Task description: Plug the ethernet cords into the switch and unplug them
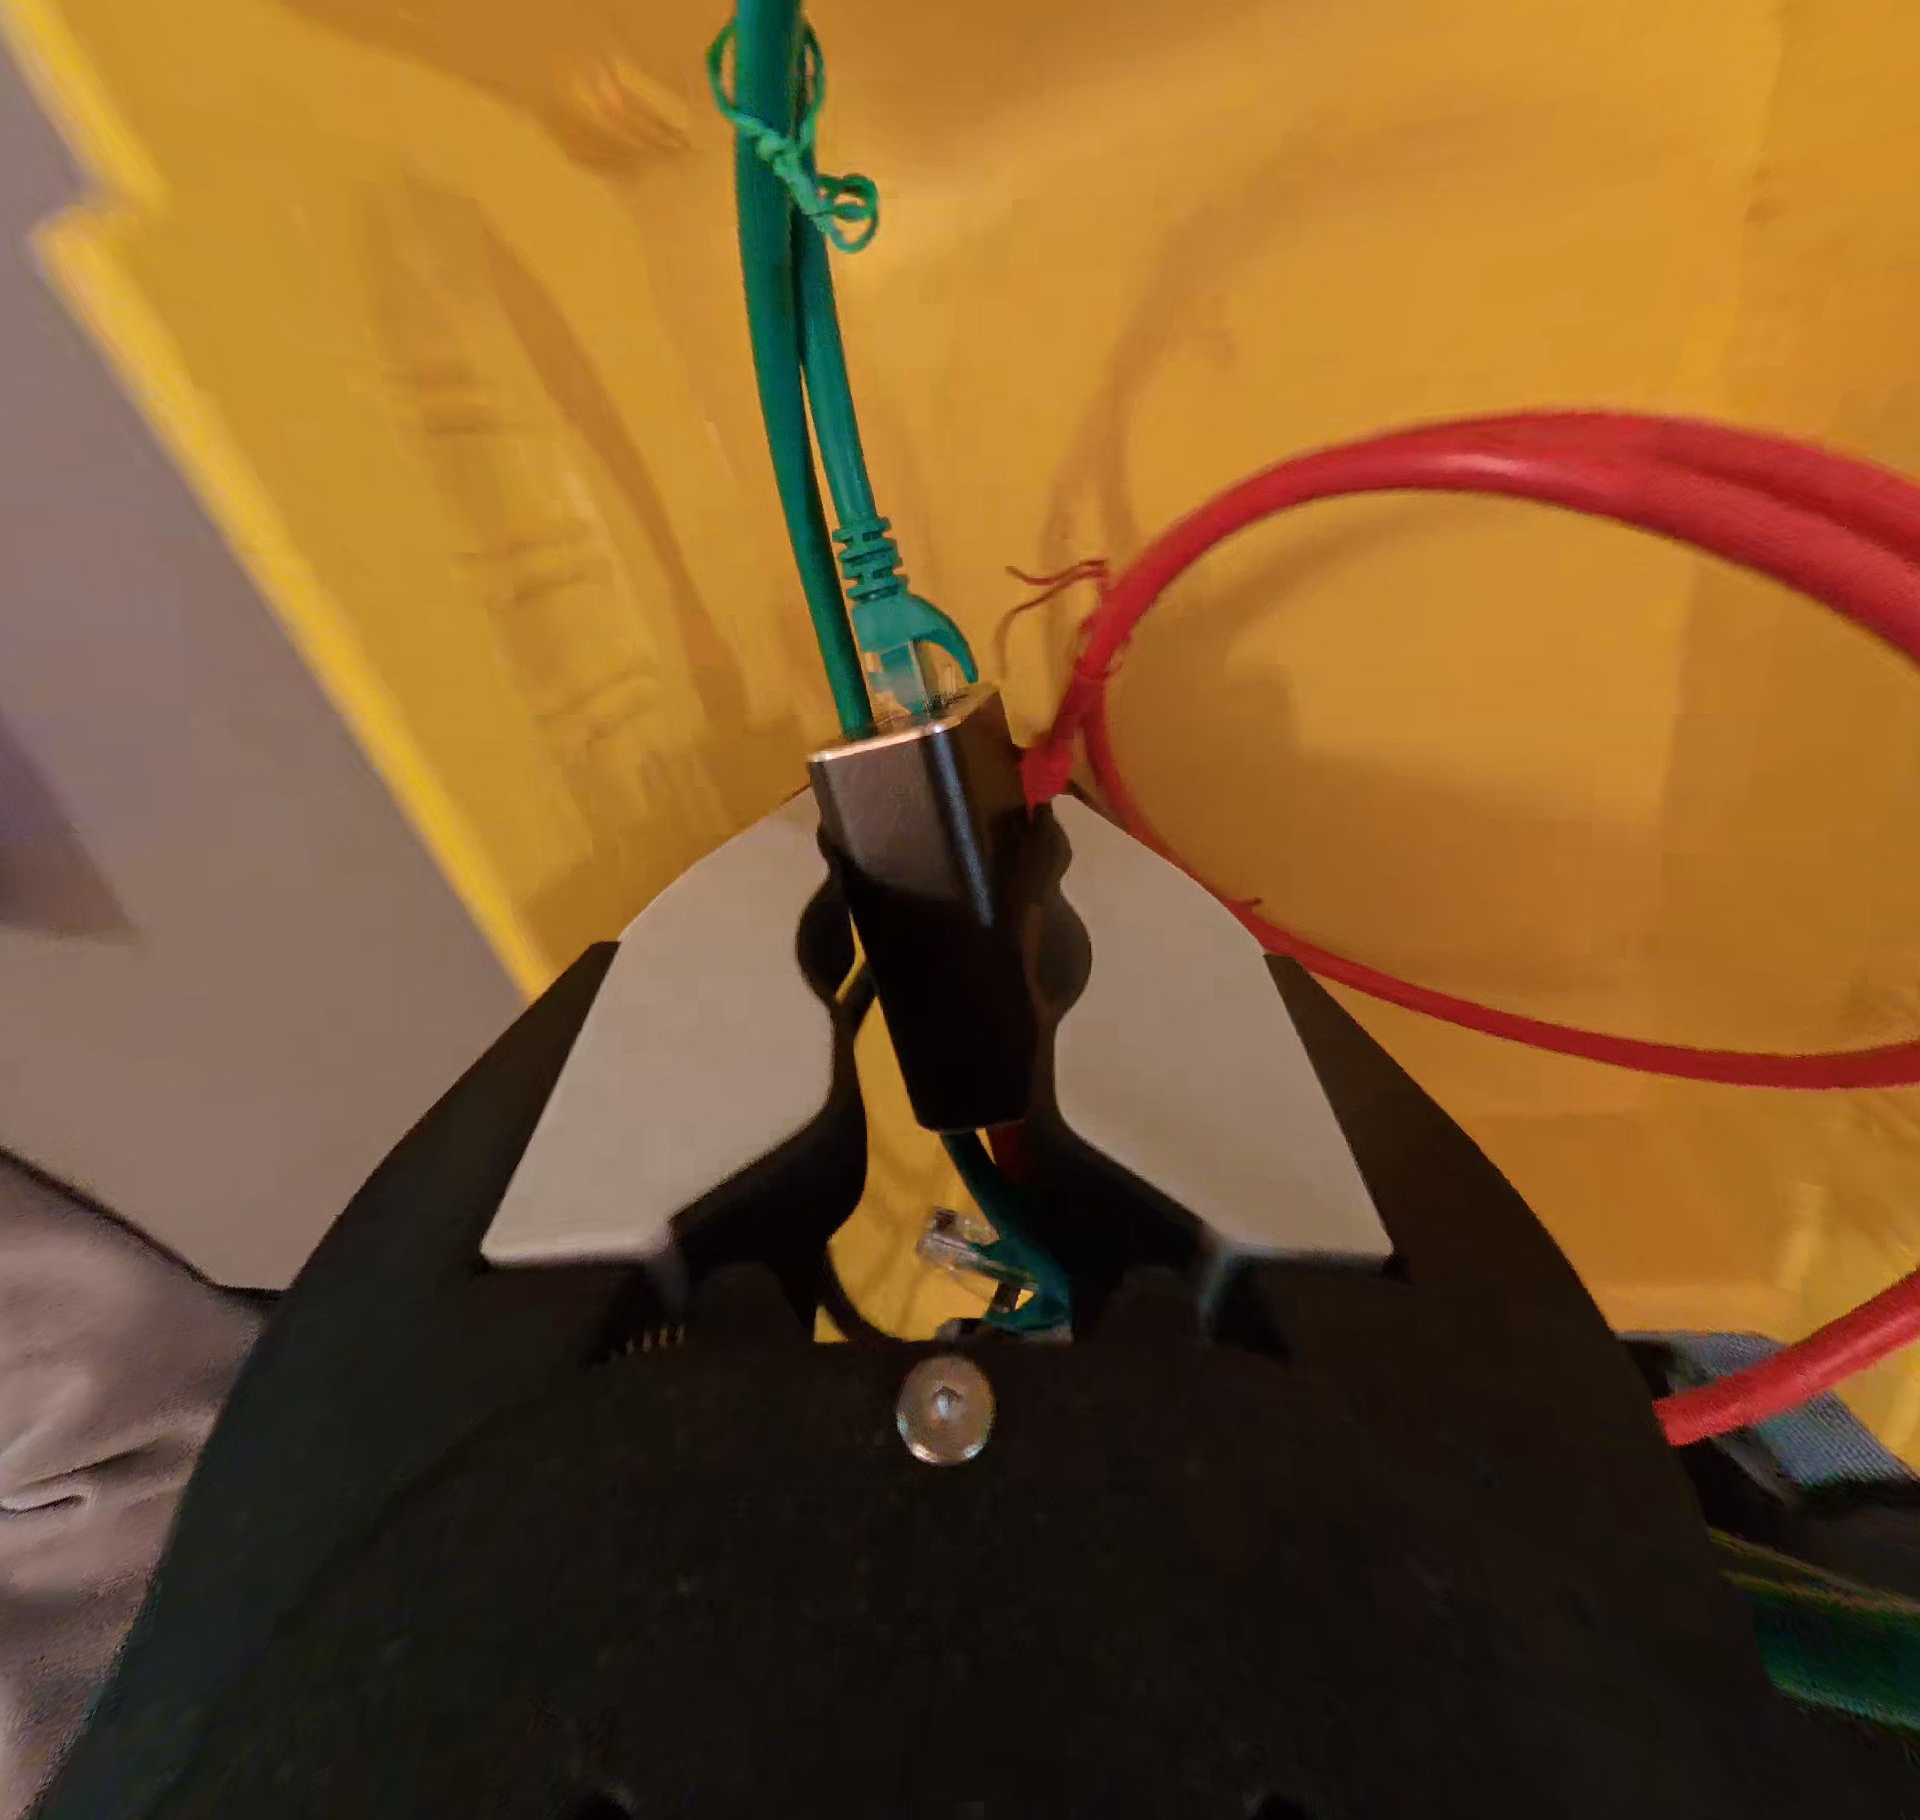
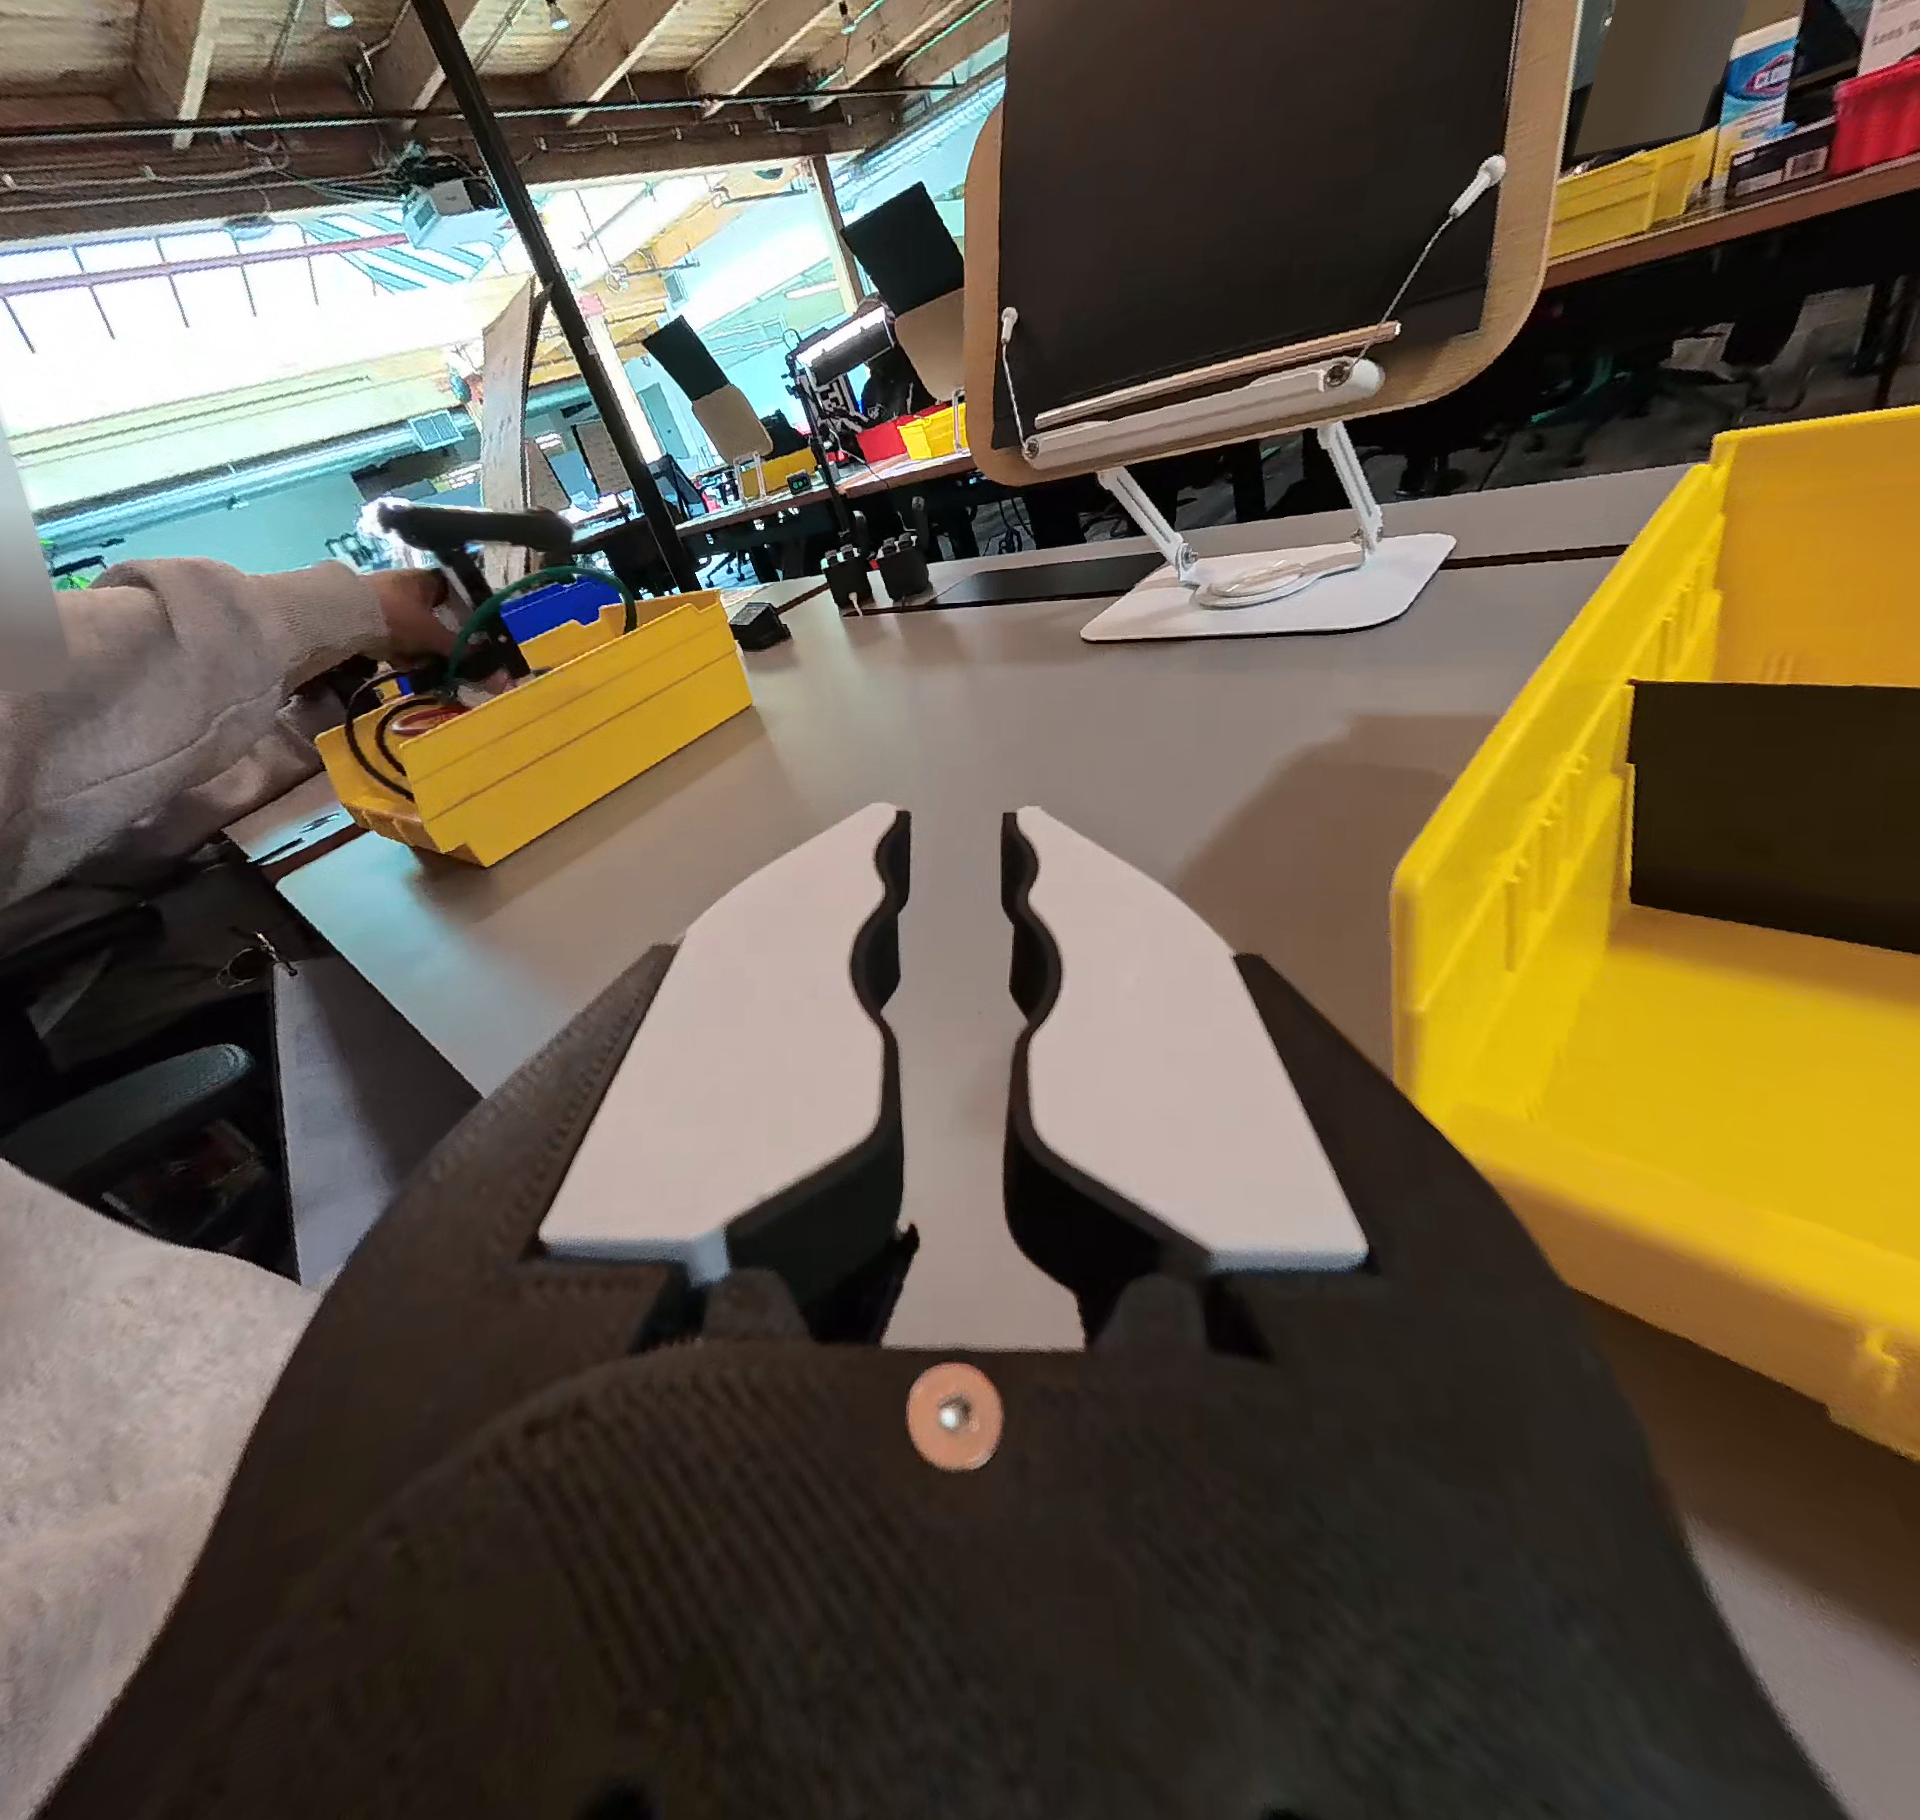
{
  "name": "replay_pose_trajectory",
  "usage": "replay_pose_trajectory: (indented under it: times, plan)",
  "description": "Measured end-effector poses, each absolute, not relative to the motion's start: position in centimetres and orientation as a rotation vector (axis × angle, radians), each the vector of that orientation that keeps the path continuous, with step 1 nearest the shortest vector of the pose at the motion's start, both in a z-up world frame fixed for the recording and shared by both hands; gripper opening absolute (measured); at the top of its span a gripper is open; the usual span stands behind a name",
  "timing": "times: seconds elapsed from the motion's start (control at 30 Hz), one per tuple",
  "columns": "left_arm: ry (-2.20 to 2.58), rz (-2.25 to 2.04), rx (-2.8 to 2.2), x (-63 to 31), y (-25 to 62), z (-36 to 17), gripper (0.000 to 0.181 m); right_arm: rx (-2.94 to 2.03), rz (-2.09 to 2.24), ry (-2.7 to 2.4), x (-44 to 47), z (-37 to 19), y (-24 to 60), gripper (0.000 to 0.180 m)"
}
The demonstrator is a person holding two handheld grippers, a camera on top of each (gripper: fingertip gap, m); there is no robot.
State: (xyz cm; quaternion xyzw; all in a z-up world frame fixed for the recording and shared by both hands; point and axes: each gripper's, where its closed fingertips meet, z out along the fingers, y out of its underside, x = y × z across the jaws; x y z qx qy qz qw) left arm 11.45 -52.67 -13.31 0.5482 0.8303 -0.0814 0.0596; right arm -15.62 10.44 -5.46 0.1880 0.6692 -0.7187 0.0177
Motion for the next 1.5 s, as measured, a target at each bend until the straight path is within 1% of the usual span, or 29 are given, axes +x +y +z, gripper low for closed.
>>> replay_pose_trajectory:
  times: [0.07,0.13,0.27,0.4,0.47,0.6,0.7,0.8,0.93,1.07,1.2,1.3,1.43,1.47,1.5]
  plan:
    - [2.480,-0.475,1.708,10.7,-53.2,-10.1,0.032,0.611,-2.225,2.060,-15.6,-5.6,10.6,0.016]
    - [2.442,-0.706,1.765,10.1,-52.9,-5.6,0.032,0.632,-2.193,2.028,-15.5,-5.8,10.7,0.016]
    - [2.332,-1.169,1.855,9.3,-50.0,5.8,0.032,0.608,-2.137,2.015,-14.8,-6.2,10.4,0.017]
    - [2.120,-1.642,1.909,8.3,-45.2,17.6,0.031,0.525,-2.127,2.060,-13.5,-6.1,9.8,0.017]
    - [2.000,-1.859,1.930,7.8,-42.3,22.6,0.031,0.502,-2.133,2.050,-13.0,-5.8,9.7,0.016]
    - [1.779,-2.245,2.052,6.2,-35.5,29.8,0.031,0.498,-2.135,1.992,-12.5,-5.3,9.8,0.016]
    - [1.622,-2.453,2.214,4.4,-29.9,31.8,0.031,0.489,-2.143,1.981,-12.2,-5.0,9.9,0.016]
    - [1.493,-2.564,2.418,2.2,-24.8,31.1,0.031,0.459,-2.151,1.999,-11.8,-4.9,9.8,0.016]
    - [1.441,-2.609,2.702,-1.1,-19.8,26.8,0.031,0.404,-2.159,2.036,-10.9,-4.7,9.6,0.016]
    - [1.625,-2.577,2.936,-4.1,-16.9,19.3,0.031,0.358,-2.173,2.079,-10.4,-4.7,9.5,0.016]
    - [1.891,-2.514,3.017,-6.8,-15.1,10.6,0.031,0.314,-2.179,2.126,-10.0,-5.0,9.4,0.016]
    - [2.132,-2.305,3.167,-8.2,-14.1,4.7,0.030,0.223,-2.199,2.168,-9.4,-5.2,9.0,0.020]
    - [2.437,-2.002,3.365,-8.9,-14.0,0.3,0.030,0.137,-2.192,2.202,-8.7,-5.5,7.8,0.017]
    - [2.561,-1.799,3.457,-9.0,-13.8,-0.8,0.030,0.130,-2.178,2.205,-8.6,-5.7,7.2,0.017]
    - [2.688,-1.491,3.567,-9.0,-13.6,-2.1,0.030,0.118,-2.167,2.212,-8.4,-5.8,6.5,0.017]
